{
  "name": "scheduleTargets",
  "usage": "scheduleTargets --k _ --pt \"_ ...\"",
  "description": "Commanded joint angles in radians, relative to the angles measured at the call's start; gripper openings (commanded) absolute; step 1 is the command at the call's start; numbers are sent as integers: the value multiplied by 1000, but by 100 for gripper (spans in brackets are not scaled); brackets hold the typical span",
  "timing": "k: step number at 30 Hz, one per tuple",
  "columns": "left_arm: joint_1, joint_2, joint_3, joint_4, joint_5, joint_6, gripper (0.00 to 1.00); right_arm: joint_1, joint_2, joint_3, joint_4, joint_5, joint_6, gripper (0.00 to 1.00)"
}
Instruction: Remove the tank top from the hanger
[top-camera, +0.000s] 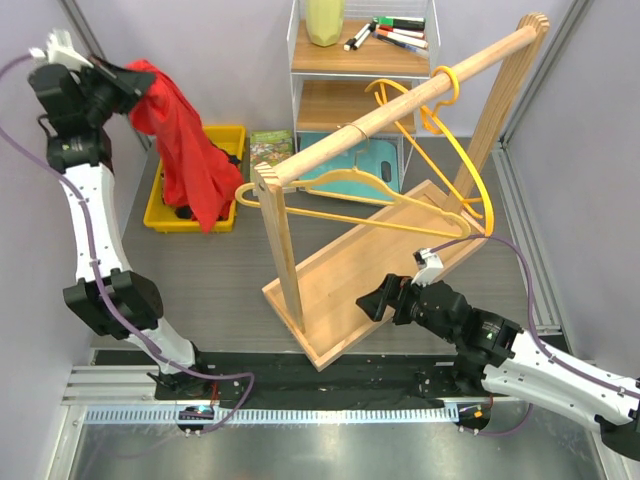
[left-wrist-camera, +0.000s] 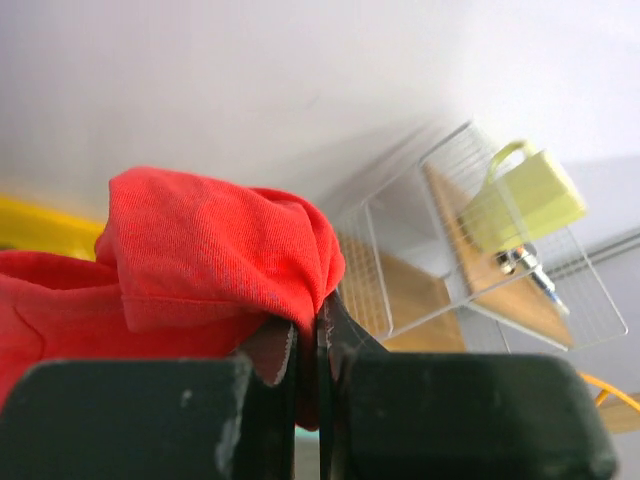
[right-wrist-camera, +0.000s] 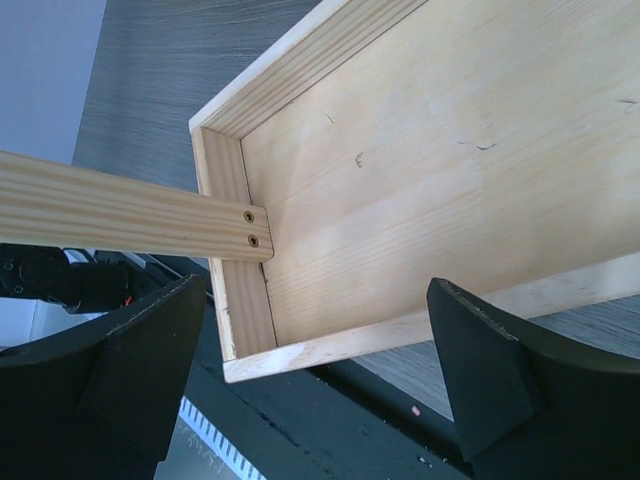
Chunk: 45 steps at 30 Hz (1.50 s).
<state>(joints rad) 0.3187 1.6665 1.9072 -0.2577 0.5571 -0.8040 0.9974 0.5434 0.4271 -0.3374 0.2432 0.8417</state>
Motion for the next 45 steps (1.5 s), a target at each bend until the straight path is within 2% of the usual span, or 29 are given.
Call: scheduleTargets --k 1,3,6,8,14,20,26,31,33,38,42,45 --pt "37 40 301 -102 -127 141 0 0 10 21 -1 -12 -9 98" --pt "51 88 415 -112 -132 150 0 0 9 29 -12 -12 -9 98" --pt "56 168 470 -100 -83 137 0 0 -3 22 -17 -2 -10 98" --pt "40 182 445 -95 -65 126 0 0 1 22 -15 7 -10 98" --pt "-9 70 37 43 -105 141 0 0 10 12 15 -13 2 98" --pt "-33 -13 -181 87 -120 140 0 0 3 4 31 -36 11 98" --pt "-76 -8 -289 97 -92 121 0 0 -26 -4 35 -42 31 98" --pt "-79 13 -423 228 -46 -32 0 0 -52 -13 34 -38 36 98" --pt "-79 7 -523 293 -86 -79 0 0 -62 -14 29 -39 40 98" --pt "-58 41 -664 290 -206 -193 0 0 -92 -13 0 -33 45 98" --pt "-33 99 -705 301 -252 -219 0 0 -120 -7 -34 -22 46 98" --pt "-33 130 -630 211 -273 -167 2 0 -138 -7 -41 -15 51 98"
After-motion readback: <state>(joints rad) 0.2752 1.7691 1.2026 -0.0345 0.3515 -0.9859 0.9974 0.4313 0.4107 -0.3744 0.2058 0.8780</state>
